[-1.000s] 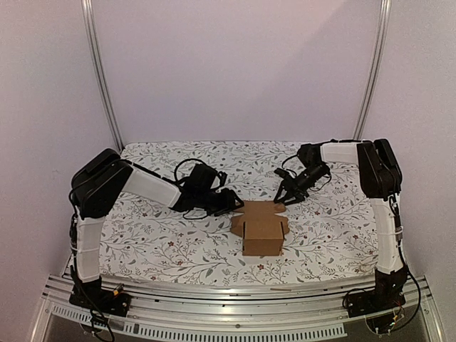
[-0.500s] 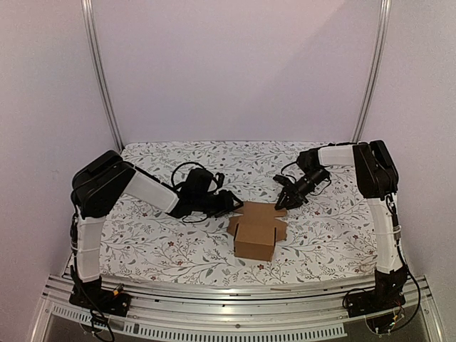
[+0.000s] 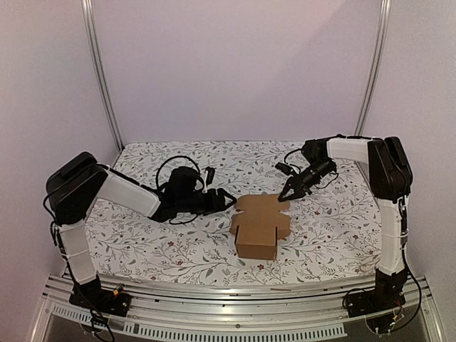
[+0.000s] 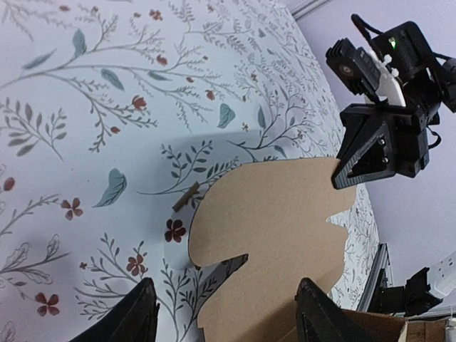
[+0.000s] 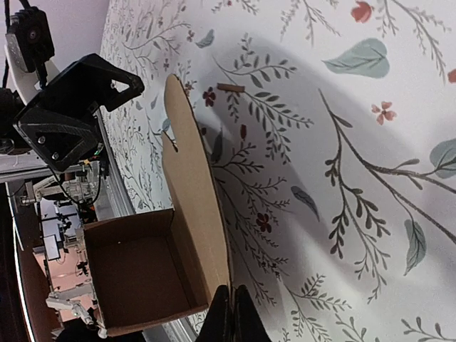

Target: Fold the paper box

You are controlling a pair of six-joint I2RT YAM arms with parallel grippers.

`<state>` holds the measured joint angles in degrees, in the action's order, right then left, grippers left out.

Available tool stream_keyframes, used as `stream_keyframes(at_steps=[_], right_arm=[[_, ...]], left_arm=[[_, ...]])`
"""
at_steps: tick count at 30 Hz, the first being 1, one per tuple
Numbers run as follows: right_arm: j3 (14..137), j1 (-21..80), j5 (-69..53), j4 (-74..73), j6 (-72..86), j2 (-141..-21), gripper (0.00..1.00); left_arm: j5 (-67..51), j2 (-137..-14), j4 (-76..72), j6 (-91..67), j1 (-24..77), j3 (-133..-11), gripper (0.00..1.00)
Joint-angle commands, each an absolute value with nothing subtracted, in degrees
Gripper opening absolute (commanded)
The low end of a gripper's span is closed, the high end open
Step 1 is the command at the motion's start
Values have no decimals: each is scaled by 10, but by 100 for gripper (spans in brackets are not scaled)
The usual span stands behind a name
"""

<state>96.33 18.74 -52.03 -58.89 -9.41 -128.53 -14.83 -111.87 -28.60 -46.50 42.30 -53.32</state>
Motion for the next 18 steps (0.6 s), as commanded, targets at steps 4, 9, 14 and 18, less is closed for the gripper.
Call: stream_keyframes(at_steps=[4,9,14,18], right_arm=[[901,190,-505,-532,-143,-1090,0],[856,190,-507,-511,-152,-994,0],[834,191,-551,-534,-174,-935,0],[834,190,-569,-570,-192,-909,0]], left_arm=[[-139,-982,-275,-346,425,-472,71],[-210,-949,-347,-282,441,-430,73],[-222,-933,-361,-231,454,-427,74],[-227,-938,-351,-204,461,-444,74]])
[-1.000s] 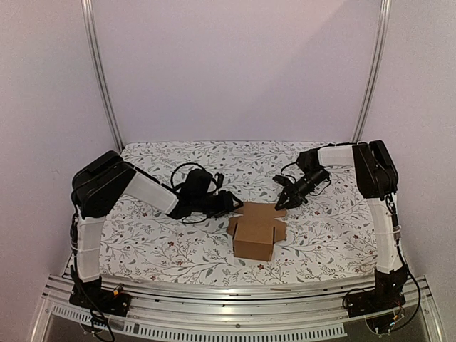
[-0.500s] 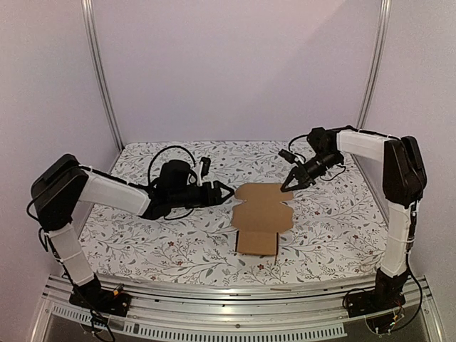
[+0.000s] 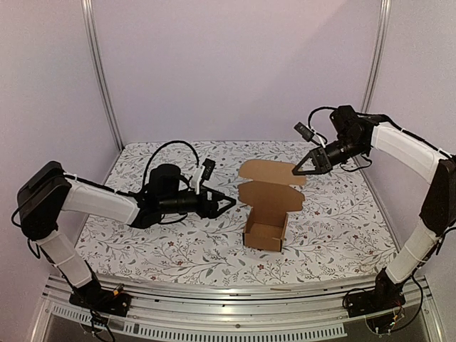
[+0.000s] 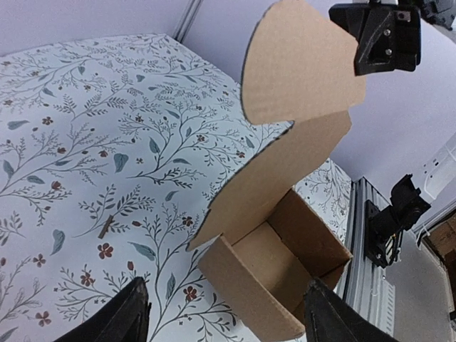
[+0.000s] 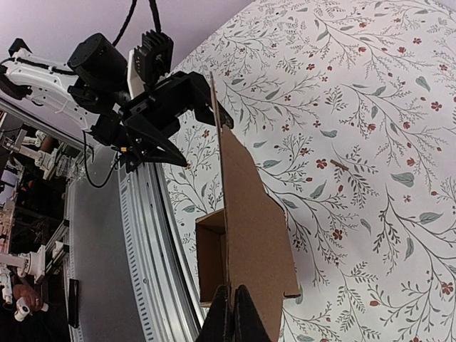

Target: Fold the paper box

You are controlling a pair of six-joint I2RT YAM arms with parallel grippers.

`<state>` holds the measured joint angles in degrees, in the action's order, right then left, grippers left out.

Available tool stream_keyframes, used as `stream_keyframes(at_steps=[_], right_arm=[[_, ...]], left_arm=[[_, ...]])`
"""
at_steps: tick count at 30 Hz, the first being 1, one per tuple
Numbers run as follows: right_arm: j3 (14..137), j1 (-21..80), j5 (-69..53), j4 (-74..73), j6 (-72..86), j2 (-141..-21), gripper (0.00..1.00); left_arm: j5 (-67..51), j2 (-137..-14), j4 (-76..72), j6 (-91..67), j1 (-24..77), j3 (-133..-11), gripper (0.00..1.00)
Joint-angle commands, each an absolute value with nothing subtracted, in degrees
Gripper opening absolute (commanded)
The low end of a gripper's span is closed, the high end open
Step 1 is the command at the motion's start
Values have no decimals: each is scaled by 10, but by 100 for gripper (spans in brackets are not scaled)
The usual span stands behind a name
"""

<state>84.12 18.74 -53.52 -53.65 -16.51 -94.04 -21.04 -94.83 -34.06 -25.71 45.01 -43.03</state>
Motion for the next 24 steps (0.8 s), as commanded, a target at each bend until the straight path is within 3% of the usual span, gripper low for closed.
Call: stream_keyframes(at_steps=[1,7,10,15,18,20,21,24], right_arm=[[834,191,-573,-578,-196,-906,0],[834,191,-596,-608,-208,-885,0],[833,191,-598,-618,-210,-880,0],[832,192,-596,-616,-204,-869,1],[833,191,-589,-615,-203,-870,1],[833,191,-584,-615,-207,-874,1],[833,191,-580,-613,-212,-876,4],[818,191,-560,-587,-223,-879,29]], left_arm=[[-225,-942,-348,-196,465,-452,74],[-233,-969,-358,-158,480,-488,74],[-255,-979,-365,-156,485,-505,67],[-306,-996,-380,-168,493,-522,33],[-335,-1002,-389,-177,493,-526,7],[-350,-1005,-388,-180,494,-533,0],[-356,-1007,-390,-184,494,-535,0],[-362,-1010,-409,-201,493,-538,0]])
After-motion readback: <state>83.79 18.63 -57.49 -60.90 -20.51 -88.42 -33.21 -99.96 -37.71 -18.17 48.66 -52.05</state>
